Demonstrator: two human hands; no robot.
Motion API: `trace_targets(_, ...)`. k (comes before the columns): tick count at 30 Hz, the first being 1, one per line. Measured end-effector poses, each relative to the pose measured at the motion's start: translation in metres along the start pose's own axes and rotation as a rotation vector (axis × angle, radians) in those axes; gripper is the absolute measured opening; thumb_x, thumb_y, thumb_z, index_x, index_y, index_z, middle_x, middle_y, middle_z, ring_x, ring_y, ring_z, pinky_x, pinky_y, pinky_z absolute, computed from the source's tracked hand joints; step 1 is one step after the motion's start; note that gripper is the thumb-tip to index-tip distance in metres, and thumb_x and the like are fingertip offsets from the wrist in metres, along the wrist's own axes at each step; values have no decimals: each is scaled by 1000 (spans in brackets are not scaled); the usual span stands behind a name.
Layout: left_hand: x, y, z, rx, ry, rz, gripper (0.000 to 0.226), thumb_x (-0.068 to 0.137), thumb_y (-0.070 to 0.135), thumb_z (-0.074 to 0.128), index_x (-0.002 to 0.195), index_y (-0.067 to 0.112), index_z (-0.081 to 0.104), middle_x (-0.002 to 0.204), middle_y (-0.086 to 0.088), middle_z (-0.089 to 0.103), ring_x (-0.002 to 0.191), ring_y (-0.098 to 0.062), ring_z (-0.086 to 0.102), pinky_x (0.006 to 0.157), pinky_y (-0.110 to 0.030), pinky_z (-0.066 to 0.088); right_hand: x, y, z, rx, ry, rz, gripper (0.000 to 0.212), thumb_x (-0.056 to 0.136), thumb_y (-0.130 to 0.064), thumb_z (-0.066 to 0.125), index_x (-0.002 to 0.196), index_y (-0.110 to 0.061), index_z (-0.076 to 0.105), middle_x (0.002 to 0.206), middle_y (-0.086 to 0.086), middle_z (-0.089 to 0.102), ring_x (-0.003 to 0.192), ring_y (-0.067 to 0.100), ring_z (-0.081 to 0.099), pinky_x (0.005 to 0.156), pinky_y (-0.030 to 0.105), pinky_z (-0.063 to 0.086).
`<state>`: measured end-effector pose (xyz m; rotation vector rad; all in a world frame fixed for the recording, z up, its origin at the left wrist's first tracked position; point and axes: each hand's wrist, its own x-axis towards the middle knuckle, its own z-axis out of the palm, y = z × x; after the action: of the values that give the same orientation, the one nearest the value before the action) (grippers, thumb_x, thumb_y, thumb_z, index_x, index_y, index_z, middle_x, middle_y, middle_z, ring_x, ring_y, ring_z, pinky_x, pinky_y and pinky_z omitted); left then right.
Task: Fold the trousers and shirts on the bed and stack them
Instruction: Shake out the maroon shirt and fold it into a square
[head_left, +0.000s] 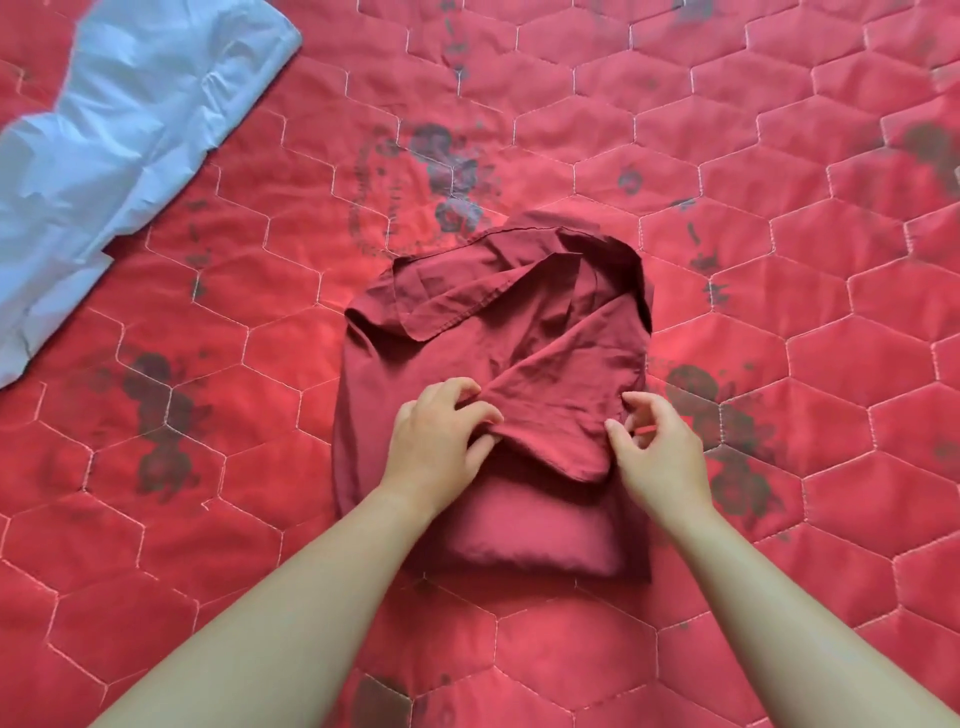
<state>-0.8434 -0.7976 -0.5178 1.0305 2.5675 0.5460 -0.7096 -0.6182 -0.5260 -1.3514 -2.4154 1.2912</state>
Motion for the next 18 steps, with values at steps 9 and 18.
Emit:
trace_targets(9, 22, -50, -26, -557, 224, -742, 12, 92, 26, 52, 88, 19, 61, 91, -2, 68, 84, -22, 63, 78, -32, 46, 14, -31, 3, 113, 118, -138, 31, 87, -8, 55, 115, -21, 55, 100, -5, 58, 87, 11, 56, 79, 23, 43)
trace_targets(18, 71, -67, -40, -692, 71, -528, 35, 91, 21, 54, 123, 33, 46, 95, -1, 64, 87, -25, 66, 83, -40, 53, 33, -51, 46, -102, -82, -224, 62, 77, -3, 61, 132, -26, 46, 121, -3, 46, 98, 15, 52, 82, 41, 51)
